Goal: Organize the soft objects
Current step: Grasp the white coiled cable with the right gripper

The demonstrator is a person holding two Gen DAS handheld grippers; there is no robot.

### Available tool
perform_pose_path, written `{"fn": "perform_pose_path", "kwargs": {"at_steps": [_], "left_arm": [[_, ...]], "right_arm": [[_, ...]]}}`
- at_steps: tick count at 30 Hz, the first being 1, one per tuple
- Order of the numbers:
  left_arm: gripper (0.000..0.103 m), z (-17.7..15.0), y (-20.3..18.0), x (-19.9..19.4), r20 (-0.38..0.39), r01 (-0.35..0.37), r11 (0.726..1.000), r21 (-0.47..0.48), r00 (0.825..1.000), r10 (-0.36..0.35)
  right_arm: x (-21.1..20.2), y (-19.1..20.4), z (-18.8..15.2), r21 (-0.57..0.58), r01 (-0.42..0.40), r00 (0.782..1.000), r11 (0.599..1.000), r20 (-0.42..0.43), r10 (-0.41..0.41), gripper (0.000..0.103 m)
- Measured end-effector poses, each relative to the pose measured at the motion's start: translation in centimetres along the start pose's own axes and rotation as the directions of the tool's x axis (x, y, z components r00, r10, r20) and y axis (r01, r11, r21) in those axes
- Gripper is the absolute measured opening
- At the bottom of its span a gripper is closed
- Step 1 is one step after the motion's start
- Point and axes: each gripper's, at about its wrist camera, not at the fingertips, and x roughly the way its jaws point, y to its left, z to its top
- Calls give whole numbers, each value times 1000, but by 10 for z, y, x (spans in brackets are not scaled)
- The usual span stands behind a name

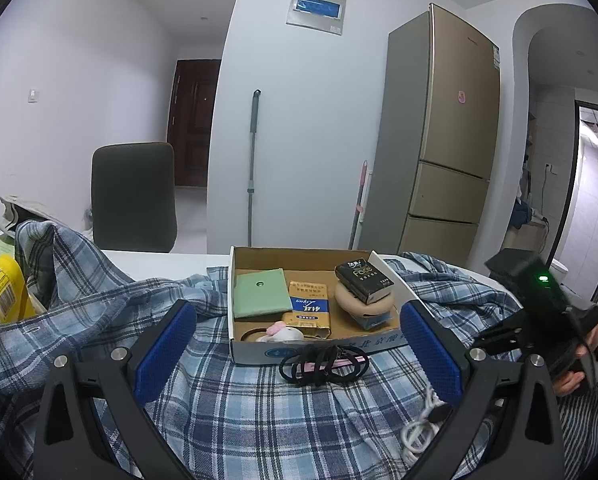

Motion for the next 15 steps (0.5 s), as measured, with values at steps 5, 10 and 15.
{"fn": "perform_pose_path", "kwargs": {"at_steps": [5, 10, 15], "left_arm": [[103, 0, -1, 1, -1, 0, 1000, 1, 1000, 0], [103, 0, -1, 1, 4, -1, 1000, 4, 1000, 1], [103, 1, 0, 1, 6, -1, 1000, -1, 1000, 1]], "right_arm": [[-2, 29, -22, -147, 25, 996, 989, -81, -37, 65], [-4, 64, -23, -300, 226, 974, 927, 49, -222, 65], [15, 85, -10, -479, 266, 957, 837, 30, -287, 68]]}}
